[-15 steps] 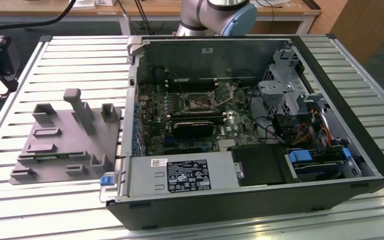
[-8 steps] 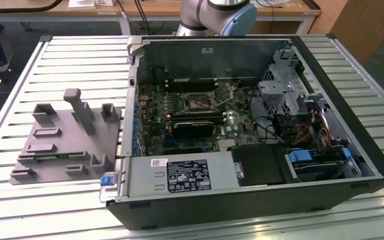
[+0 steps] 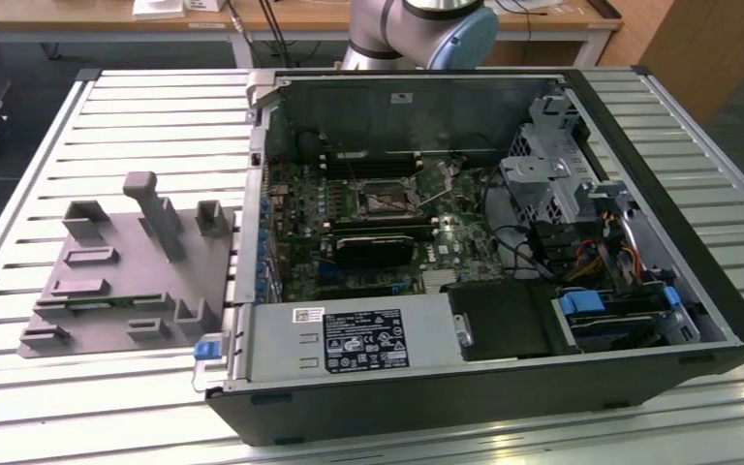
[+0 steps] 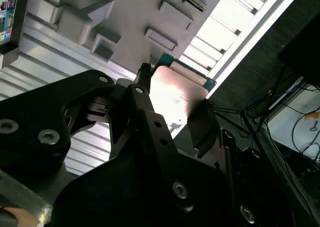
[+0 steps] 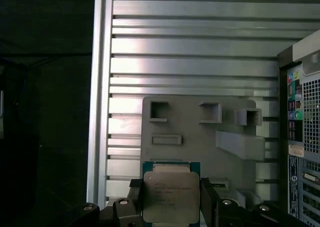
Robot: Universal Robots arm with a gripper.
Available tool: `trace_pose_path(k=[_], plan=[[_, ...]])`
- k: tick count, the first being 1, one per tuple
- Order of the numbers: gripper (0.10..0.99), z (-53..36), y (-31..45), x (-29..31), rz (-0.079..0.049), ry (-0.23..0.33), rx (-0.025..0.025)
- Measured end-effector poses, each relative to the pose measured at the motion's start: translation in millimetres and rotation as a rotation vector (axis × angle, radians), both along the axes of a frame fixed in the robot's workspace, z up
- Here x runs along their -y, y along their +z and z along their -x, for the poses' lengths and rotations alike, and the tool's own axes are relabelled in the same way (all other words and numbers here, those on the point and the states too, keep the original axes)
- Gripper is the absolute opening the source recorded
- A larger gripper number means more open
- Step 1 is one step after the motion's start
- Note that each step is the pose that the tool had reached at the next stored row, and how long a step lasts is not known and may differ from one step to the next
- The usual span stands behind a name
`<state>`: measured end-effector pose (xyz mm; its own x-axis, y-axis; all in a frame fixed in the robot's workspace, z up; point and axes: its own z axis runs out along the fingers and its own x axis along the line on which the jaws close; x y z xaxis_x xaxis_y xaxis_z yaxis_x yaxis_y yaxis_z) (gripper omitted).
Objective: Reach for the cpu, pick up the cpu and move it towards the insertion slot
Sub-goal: 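Pick up the cpu and move it towards the insertion slot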
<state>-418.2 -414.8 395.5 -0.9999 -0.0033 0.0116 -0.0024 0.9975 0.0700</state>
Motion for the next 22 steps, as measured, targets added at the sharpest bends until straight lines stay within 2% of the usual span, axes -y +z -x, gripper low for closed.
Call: trace_pose_path(k=[2,5,22], plan=[[0.545,0.0,4.4,-0.1,0.000,0.000,0.0000],[0.545,-1.8,5.3,-0.2,0.000,0.000,0.0001],[0.545,-38.1,5.4,-0.3,0.000,0.000,-0.0001]])
